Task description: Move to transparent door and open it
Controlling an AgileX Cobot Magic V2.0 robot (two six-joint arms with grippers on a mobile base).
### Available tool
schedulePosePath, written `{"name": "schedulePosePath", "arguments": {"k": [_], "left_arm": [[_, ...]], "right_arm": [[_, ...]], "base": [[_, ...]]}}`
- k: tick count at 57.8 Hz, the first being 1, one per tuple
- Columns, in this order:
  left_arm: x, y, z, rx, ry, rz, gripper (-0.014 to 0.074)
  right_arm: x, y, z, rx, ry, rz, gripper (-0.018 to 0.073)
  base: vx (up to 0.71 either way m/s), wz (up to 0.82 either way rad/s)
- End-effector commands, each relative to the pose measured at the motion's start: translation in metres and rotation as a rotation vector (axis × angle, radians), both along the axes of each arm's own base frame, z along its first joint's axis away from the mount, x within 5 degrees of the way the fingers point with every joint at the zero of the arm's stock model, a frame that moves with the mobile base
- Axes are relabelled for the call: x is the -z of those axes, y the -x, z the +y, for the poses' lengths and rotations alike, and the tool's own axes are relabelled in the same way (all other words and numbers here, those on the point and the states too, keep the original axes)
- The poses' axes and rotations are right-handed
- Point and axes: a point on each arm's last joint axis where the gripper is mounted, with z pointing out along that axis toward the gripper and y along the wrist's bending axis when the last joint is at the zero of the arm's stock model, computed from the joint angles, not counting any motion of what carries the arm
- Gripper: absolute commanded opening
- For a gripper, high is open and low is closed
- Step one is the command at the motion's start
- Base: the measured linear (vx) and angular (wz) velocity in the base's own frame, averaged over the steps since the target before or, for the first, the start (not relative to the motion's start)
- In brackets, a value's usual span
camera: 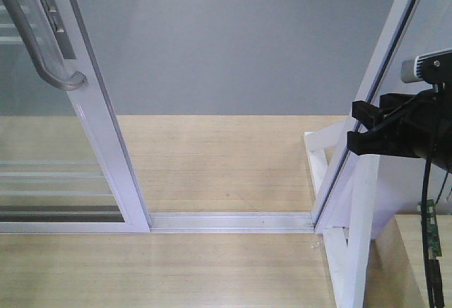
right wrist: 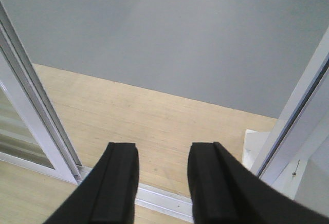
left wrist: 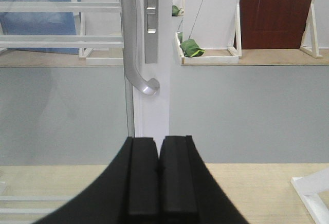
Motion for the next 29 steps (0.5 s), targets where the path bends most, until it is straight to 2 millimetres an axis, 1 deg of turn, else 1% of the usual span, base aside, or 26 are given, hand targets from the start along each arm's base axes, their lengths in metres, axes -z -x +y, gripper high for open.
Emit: {"name": "schedulePosePath", "arguments": {"k": [1,10,23,29], "left_arm": [[0.001,0.0,-0.001,0.006,0.019,-0.064,-0.0006],[0.001,0.0,-0.001,0.006,0.019,-0.064,-0.0006],[0.001,0.0,-0.001,0.006,0.019,-0.064,-0.0006],[0.001,0.0,-0.001,0.006,0.019,-0.064,-0.0006]], "right_arm": [[-0.018,-0.004,0.0,0.008,-0.021,-0.115,0.0317],[-0.018,-0.004,0.0,0.008,-0.021,-0.115,0.0317],[-0.031,0.007,-0.004,0.008,-0.038,-0.174,0.0316],[-0.032,0.008,-0.004,0.007,-0.037,-0.179,0.0314]], "base": [[0.0,0.0],[0.0,0.0],[0.0,0.0],[0.0,0.0]]}}
